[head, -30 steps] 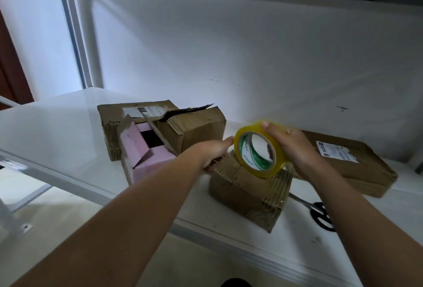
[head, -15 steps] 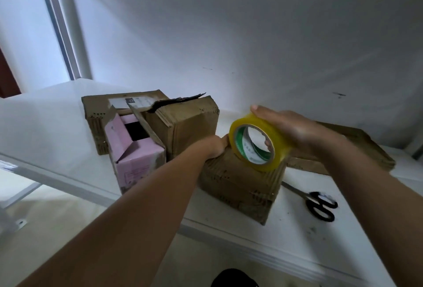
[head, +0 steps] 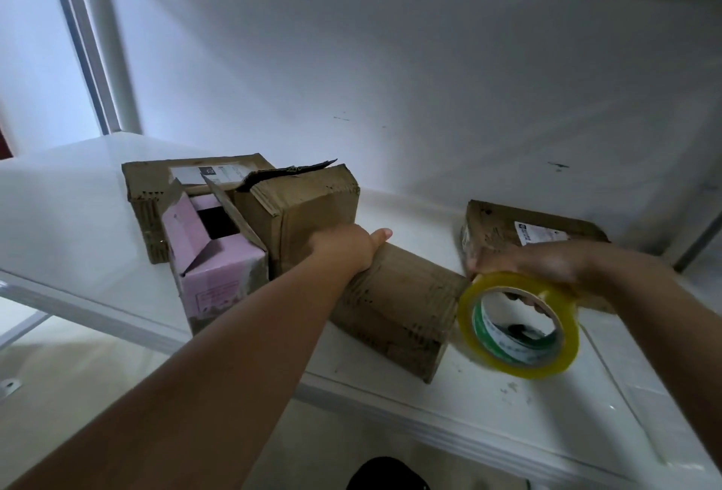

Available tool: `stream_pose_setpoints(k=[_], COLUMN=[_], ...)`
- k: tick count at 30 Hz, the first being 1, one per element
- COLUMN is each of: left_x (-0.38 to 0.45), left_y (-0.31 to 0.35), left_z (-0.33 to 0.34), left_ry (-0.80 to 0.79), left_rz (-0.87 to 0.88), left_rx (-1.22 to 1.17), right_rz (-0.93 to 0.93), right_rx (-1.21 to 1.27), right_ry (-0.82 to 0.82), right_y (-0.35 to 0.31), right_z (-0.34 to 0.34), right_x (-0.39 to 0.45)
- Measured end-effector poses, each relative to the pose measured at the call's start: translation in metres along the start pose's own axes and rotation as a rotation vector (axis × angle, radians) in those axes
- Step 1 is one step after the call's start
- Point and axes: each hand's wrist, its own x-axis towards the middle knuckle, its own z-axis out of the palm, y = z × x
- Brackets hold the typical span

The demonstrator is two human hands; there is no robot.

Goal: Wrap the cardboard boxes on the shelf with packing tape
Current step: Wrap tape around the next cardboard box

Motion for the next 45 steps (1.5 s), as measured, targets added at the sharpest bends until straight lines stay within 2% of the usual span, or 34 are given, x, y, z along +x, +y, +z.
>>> stream_pose_setpoints(k=[3, 5, 8, 11, 12, 14, 17, 19, 22, 24, 25, 28, 32, 34, 36, 38, 40, 42, 45], left_x=[-0.005, -0.008, -0.020, -0.042, -0.045, -0.046, -0.043, -0.036, -0.027, -0.025, -0.027, -0.028, -0.037, -0.053, -0.072, -0.089, -0.093, -0.097, -0.093], left_y=[0.009, 0.020, 0.054, 0.088, 0.091, 0.082, 0.053, 0.035, 0.012, 0.006, 0.006, 0.010, -0.001, -0.006, -0.002, 0.010, 0.026, 0.040, 0.054], left_z=[-0.005, -0.010, -0.006, 0.011, 0.013, 0.011, 0.002, -0.003, -0.020, -0.034, -0.039, -0.056, -0.075, -0.079, -0.081, -0.085, -0.080, -0.069, -0.046], left_ry=[0.114, 0.206, 0.300, 0.318, 0.326, 0.309, 0.156, -0.021, -0.375, -0.580, -0.618, -0.506, -0.265, -0.239, -0.337, -0.404, -0.286, -0.186, -0.085], left_rz=[0.030, 0.078, 0.316, 0.617, 0.635, 0.483, 0.101, -0.022, 0.037, 0.052, 0.043, 0.127, 0.080, 0.076, 0.186, 0.304, 0.373, 0.325, 0.252], left_rx=[0.162, 0.302, 0.440, 0.327, 0.253, 0.106, 0.071, -0.069, -0.332, -0.537, -0.602, -0.671, -0.820, -0.825, -0.720, -0.531, -0.231, -0.022, -0.106], right_rz=[0.038, 0.037, -0.002, -0.051, -0.068, -0.101, -0.135, -0.134, -0.295, -0.468, -0.545, -0.663, -0.569, -0.509, -0.469, -0.468, -0.500, -0.499, -0.407], right_rx=[-0.084, -0.114, -0.126, -0.127, -0.115, -0.041, 0.094, 0.204, 0.432, 0.634, 0.700, 0.685, 0.522, 0.588, 0.716, 0.765, 0.739, 0.703, 0.581], right_ry=[0.016, 0.084, 0.148, 0.176, 0.180, 0.204, 0.195, 0.083, -0.031, 0.041, 0.080, 0.199, 0.629, 0.762, 0.772, 0.716, 0.667, 0.653, 0.710], right_y=[0.000, 0.002, 0.003, 0.004, 0.005, 0.010, 0.016, 0.014, 0.004, -0.011, -0.022, -0.059, -0.092, -0.092, -0.090, -0.087, -0.086, -0.086, -0.084], right_z=[0.008, 0.013, 0.017, 0.020, 0.022, 0.027, 0.028, 0.021, 0.001, -0.009, -0.011, -0.005, 0.012, 0.014, 0.011, 0.008, 0.009, 0.012, 0.012], right_x=[0.002, 0.001, -0.003, -0.006, -0.007, -0.010, -0.016, -0.025, -0.039, -0.045, -0.048, -0.049, -0.023, -0.007, -0.001, 0.000, -0.002, -0.005, -0.011])
